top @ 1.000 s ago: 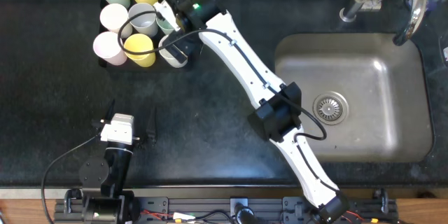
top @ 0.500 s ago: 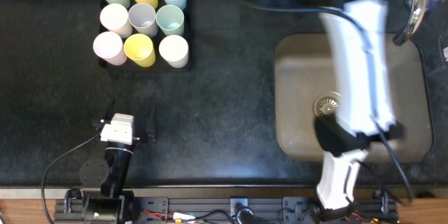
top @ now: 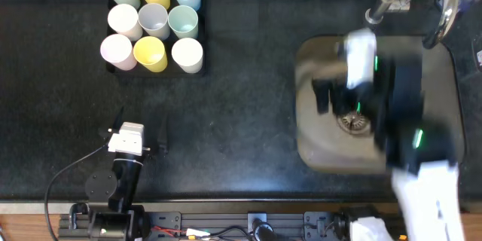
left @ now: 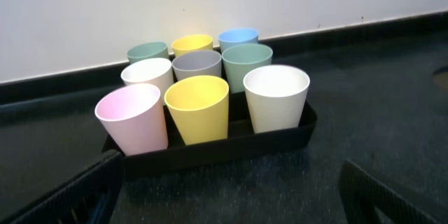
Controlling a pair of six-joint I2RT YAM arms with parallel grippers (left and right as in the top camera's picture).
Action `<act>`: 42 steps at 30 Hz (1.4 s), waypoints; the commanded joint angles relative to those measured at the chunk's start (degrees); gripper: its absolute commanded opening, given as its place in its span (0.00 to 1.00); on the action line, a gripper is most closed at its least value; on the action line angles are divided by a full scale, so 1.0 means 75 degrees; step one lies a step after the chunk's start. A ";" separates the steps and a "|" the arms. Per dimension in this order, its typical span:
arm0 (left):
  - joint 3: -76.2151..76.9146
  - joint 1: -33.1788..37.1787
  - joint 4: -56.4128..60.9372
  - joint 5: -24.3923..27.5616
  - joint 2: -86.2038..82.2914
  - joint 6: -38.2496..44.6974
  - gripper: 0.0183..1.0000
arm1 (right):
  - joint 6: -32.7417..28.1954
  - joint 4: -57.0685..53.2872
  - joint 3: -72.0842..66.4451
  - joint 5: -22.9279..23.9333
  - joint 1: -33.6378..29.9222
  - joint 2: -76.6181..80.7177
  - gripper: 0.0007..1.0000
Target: Store Cups
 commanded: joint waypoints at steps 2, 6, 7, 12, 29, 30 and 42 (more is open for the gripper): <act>-0.0006 0.0006 -0.0026 -0.0009 -0.0076 0.0137 1.00 | -0.0219 0.3628 -0.3631 -0.0105 -0.0058 -0.3121 1.00; -0.0006 0.0006 -0.0026 -0.0009 -0.0076 0.0137 1.00 | -0.0216 0.4010 -0.4546 -0.0108 -0.0052 -0.4336 1.00; -0.0006 0.0006 -0.0026 -0.0009 -0.0076 0.0137 1.00 | -0.0216 0.4013 -0.4677 -0.0108 -0.0035 -0.4529 1.00; -0.0006 0.0006 -0.0026 -0.0009 -0.0076 0.0140 1.00 | -0.0216 0.4030 -0.5546 -0.0108 -0.0020 -0.5348 1.00; -0.0006 0.0006 -0.0026 -0.0009 -0.0076 0.0137 1.00 | -0.0131 0.6373 -0.8142 0.0006 -0.0385 -0.7408 1.00; -0.0006 0.0006 -0.0026 -0.0009 -0.0076 0.0137 1.00 | -0.0128 0.6411 -0.8145 0.0009 -0.0382 -0.7586 1.00; -0.0006 0.0006 -0.0026 -0.0009 -0.0076 0.0137 1.00 | -0.0131 0.6292 -0.8151 0.0012 -0.0364 -0.7723 1.00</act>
